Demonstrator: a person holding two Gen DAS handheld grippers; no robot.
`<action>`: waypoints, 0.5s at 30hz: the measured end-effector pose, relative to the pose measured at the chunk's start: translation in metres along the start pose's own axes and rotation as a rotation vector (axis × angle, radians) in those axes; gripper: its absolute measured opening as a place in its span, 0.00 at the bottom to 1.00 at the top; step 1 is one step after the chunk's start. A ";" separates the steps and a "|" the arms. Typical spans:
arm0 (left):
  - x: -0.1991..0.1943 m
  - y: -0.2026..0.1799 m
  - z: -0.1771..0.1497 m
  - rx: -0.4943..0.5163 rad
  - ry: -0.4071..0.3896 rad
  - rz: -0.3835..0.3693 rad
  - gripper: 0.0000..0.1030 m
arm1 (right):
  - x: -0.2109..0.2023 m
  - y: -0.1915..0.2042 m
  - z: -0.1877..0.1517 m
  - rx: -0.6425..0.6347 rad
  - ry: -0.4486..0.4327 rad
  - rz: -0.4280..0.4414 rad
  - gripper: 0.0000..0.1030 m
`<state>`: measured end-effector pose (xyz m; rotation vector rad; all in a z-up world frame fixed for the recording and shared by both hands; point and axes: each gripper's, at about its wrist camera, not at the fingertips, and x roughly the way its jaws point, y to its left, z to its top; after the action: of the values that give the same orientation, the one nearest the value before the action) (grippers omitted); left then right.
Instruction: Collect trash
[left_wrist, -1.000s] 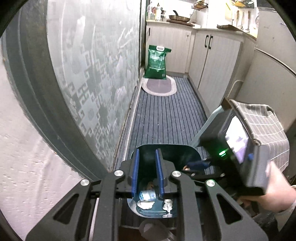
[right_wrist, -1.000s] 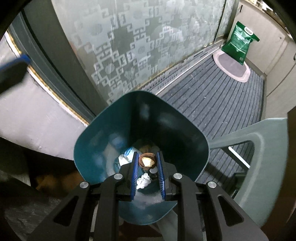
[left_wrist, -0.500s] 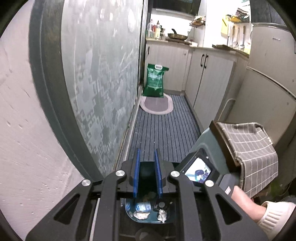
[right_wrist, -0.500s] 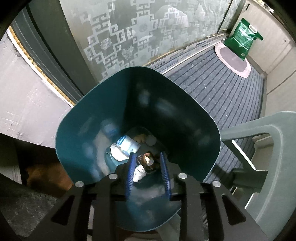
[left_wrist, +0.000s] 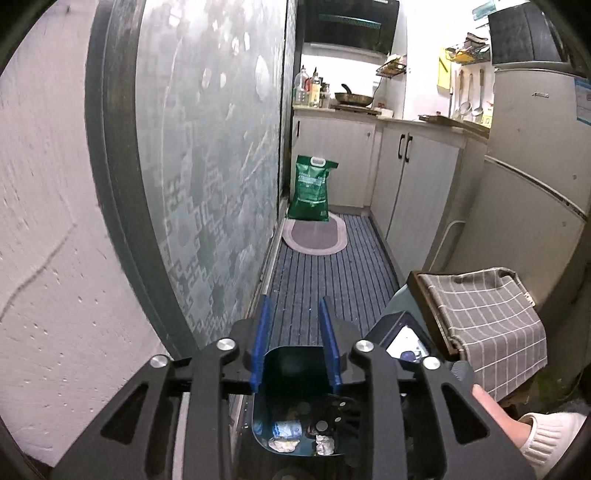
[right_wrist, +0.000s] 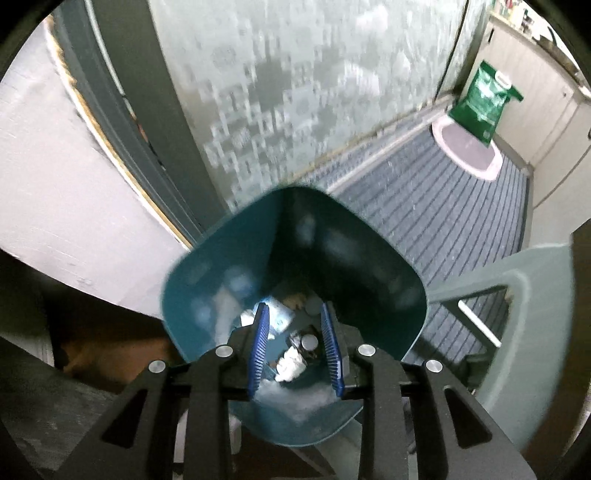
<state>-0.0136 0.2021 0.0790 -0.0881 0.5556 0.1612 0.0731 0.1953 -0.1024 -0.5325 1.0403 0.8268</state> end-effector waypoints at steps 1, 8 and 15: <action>-0.002 -0.002 0.001 0.000 -0.005 -0.002 0.31 | -0.007 0.001 0.001 -0.001 -0.016 0.000 0.28; -0.011 -0.017 0.004 0.018 -0.032 -0.007 0.42 | -0.097 -0.008 0.002 0.016 -0.214 -0.046 0.24; -0.015 -0.035 -0.003 0.046 -0.037 -0.020 0.60 | -0.162 -0.045 -0.025 0.126 -0.340 -0.056 0.24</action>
<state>-0.0209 0.1651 0.0860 -0.0457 0.5207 0.1304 0.0543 0.0951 0.0340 -0.2995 0.7552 0.7646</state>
